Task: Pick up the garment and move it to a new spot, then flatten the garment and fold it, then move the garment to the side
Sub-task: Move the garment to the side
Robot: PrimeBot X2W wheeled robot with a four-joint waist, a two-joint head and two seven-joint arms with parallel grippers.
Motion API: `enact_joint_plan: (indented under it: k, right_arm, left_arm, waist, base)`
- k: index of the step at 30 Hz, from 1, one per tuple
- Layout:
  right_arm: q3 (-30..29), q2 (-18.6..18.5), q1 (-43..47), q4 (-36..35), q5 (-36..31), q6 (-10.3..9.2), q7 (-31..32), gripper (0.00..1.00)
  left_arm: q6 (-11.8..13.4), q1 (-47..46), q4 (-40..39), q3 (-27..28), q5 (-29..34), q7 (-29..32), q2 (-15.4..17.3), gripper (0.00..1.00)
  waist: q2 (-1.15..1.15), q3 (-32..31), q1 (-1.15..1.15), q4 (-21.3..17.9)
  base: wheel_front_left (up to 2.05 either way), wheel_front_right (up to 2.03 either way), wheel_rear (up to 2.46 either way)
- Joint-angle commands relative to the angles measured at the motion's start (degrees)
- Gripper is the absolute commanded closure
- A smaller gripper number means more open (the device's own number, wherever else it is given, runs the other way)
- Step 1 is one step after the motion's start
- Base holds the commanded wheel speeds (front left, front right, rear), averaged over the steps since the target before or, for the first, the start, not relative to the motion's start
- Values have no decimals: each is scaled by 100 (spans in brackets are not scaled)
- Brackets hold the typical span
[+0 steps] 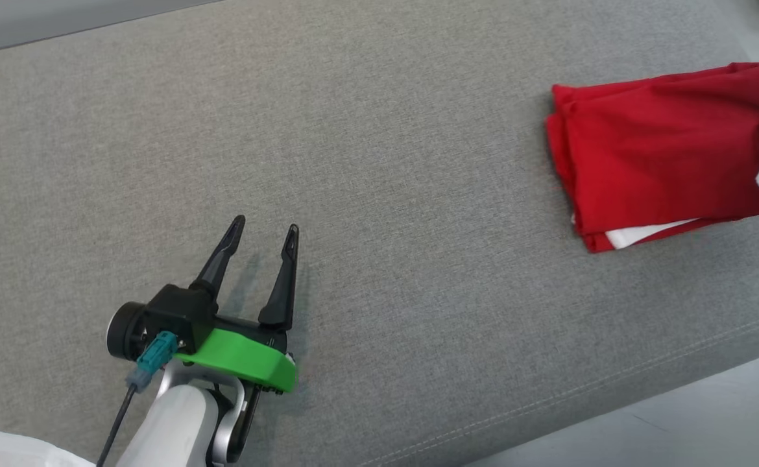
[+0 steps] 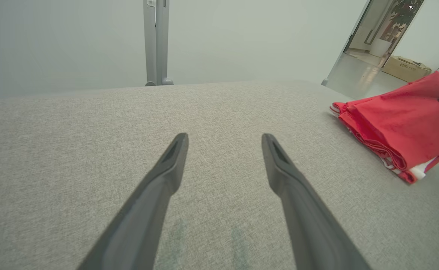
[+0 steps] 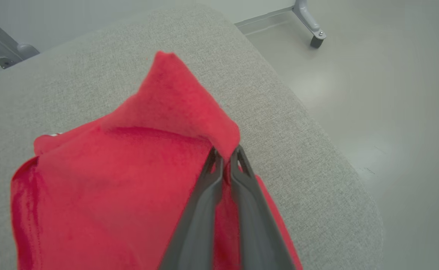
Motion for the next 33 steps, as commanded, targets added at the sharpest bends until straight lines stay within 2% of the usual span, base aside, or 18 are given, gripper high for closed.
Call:
enact_joint_plan:
  k: [1,10,16,17,18,19,20,25,33]
  right_arm:
    - [-101,-66,-116,127,-44,-9,-59,100]
    - [-771,-315,-1087,1415,-802,-8,-773,100]
    - [-1007,-445,-1365,1873,-1314,-8,-1187,100]
    - [-1064,-456,-1389,1914,-1426,-9,-1235,85]
    - [-1128,-442,-1392,1949,-1496,-8,-1243,56]
    - [-1213,-443,-1407,1973,-1572,-8,-1273,8]
    - [-1297,-454,-1412,1986,-1676,-8,-1299,0]
    - [-1712,-444,-1302,2013,-2141,-9,-1291,0]
    - [-2152,-53,-1372,2011,-2764,-8,-1484,0]
  left_arm:
    - [36,-126,-58,19,42,12,52,0]
    - [158,-215,-670,74,141,295,334,0]
    - [214,-205,-889,63,164,383,409,0]
    - [220,-196,-920,61,171,386,413,0]
    - [237,-188,-942,59,176,401,419,0]
    - [245,-185,-952,61,175,407,431,0]
    - [255,-186,-964,61,172,417,437,0]
    - [268,-193,-977,32,160,439,439,0]
    - [299,-116,-897,35,86,347,421,0]
  waist:
    - [69,212,0,240]
    - [69,792,0,681]
    - [69,964,0,762]
    - [69,974,0,763]
    - [69,982,0,761]
    - [69,990,0,757]
    - [69,992,0,750]
    - [69,955,0,709]
    - [69,693,0,625]
  base:
    - [0,0,0]
    - [0,0,0]
    - [0,0,0]
    - [0,0,0]
    - [0,0,0]
    - [0,0,0]
    - [0,0,0]
    - [0,0,0]
    - [0,0,0]
